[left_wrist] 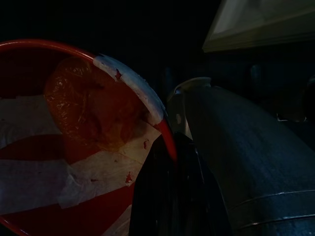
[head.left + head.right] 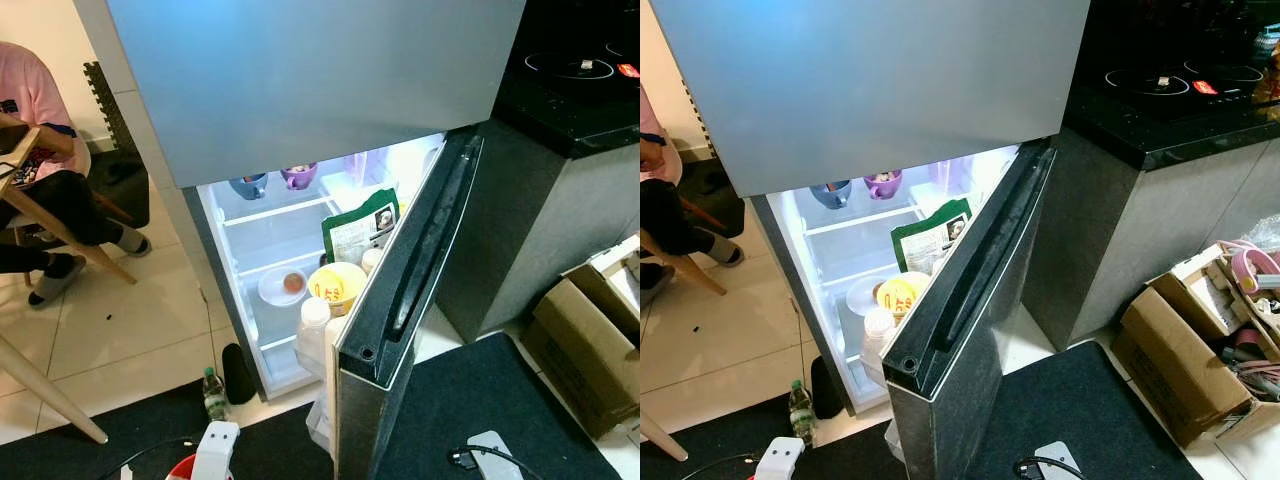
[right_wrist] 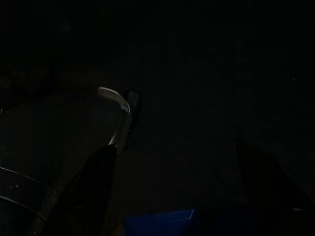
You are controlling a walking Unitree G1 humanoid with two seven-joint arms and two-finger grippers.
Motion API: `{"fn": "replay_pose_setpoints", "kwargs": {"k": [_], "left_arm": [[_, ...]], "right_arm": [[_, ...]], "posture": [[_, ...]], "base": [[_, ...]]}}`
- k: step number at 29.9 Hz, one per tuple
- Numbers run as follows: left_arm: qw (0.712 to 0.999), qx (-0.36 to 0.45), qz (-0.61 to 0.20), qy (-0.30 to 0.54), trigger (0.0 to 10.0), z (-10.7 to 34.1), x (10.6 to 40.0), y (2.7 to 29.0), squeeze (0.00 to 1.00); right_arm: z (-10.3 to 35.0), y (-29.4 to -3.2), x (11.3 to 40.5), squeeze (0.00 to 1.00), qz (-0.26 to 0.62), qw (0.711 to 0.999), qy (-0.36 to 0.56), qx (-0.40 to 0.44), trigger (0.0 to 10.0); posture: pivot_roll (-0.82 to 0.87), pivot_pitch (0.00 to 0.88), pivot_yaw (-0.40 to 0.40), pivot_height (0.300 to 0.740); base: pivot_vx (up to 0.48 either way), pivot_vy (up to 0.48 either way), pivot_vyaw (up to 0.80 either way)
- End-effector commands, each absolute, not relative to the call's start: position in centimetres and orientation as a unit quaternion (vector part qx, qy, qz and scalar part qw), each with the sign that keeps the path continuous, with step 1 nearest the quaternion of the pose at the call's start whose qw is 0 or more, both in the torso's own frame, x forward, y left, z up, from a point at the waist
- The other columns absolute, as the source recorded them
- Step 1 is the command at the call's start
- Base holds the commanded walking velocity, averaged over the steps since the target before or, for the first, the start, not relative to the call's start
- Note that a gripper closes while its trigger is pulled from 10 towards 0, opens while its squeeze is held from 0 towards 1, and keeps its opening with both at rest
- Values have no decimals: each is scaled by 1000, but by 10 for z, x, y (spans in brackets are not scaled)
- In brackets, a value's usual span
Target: Restocking fridge
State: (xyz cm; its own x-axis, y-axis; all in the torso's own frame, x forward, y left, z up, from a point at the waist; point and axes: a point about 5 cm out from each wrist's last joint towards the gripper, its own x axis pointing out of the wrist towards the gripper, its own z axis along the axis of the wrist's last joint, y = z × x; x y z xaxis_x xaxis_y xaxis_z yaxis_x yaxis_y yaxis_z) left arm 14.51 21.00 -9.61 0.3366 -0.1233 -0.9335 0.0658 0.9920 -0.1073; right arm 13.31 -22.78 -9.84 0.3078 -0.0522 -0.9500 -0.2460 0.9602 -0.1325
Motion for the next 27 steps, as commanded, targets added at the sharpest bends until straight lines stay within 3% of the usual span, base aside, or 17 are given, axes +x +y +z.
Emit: {"fn": "replay_pose_setpoints", "kwargs": {"k": [1, 7, 23, 27], "left_arm": [[805, -24, -6, 593, 10000, -103, 121, 222, 0], [797, -49, 27, 602, 10000, -108, 106, 218, 0], [801, -41, 33, 597, 10000, -108, 111, 212, 0], [798, -37, 41, 600, 10000, -109, 105, 216, 0]], "right_arm": [[-98, -230, 134, 0, 64, 796, 585, -143, 10000], [-98, -231, 134, 0, 49, 798, 585, -140, 10000], [-97, -233, 135, 0, 49, 794, 589, -141, 10000], [-97, -234, 135, 0, 43, 795, 589, -141, 10000]], "posture": [[-11, 0, 10, 740], [-10, 0, 13, 740], [-10, 0, 12, 740], [-7, 0, 7, 740]], "base": [[0, 0, 0], [0, 0, 0], [0, 0, 0], [-266, 0, 0]]}}
